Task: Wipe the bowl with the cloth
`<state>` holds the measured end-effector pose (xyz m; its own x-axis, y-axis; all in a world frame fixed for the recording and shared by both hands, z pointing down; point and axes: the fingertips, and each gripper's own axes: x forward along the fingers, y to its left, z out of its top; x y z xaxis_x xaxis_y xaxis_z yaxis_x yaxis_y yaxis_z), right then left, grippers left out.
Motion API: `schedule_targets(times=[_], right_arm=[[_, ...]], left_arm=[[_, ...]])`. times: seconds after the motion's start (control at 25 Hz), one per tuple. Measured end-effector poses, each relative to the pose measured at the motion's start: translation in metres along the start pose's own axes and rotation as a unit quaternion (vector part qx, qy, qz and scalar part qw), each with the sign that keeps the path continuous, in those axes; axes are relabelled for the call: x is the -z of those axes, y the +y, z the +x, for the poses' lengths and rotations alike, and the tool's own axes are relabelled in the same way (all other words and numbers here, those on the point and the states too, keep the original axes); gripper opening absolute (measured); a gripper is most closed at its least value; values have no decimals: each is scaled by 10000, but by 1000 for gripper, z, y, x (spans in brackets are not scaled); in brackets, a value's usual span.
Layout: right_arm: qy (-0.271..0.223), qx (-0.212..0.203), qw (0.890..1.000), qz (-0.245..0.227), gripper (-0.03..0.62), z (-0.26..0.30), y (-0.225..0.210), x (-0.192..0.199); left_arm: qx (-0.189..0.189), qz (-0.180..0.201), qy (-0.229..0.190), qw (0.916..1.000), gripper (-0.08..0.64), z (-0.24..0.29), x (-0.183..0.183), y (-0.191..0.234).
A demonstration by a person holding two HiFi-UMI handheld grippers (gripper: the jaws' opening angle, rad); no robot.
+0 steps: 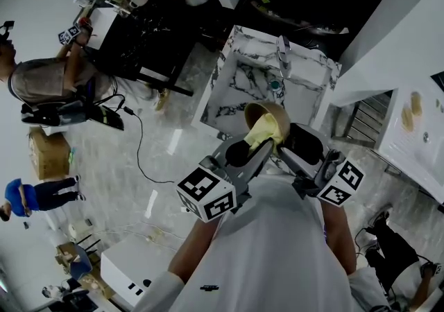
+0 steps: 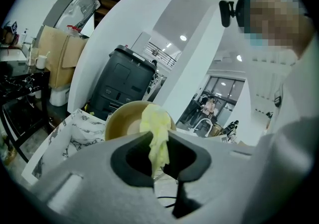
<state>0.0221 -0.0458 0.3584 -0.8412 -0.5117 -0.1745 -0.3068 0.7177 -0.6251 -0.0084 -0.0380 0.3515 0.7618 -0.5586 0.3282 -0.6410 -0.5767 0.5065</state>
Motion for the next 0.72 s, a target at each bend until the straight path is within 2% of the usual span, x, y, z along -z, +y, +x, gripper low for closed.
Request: schedule_targets(times=[0.4, 0.72], right_arm=[[174, 54, 9997, -158, 249, -7, 1, 7], [188, -16, 9997, -174, 249, -6, 3, 5]], left_arm=[[-152, 64, -214, 9996, 61, -5, -14, 10], [-675, 99, -331, 9971, 61, -18, -20, 42]])
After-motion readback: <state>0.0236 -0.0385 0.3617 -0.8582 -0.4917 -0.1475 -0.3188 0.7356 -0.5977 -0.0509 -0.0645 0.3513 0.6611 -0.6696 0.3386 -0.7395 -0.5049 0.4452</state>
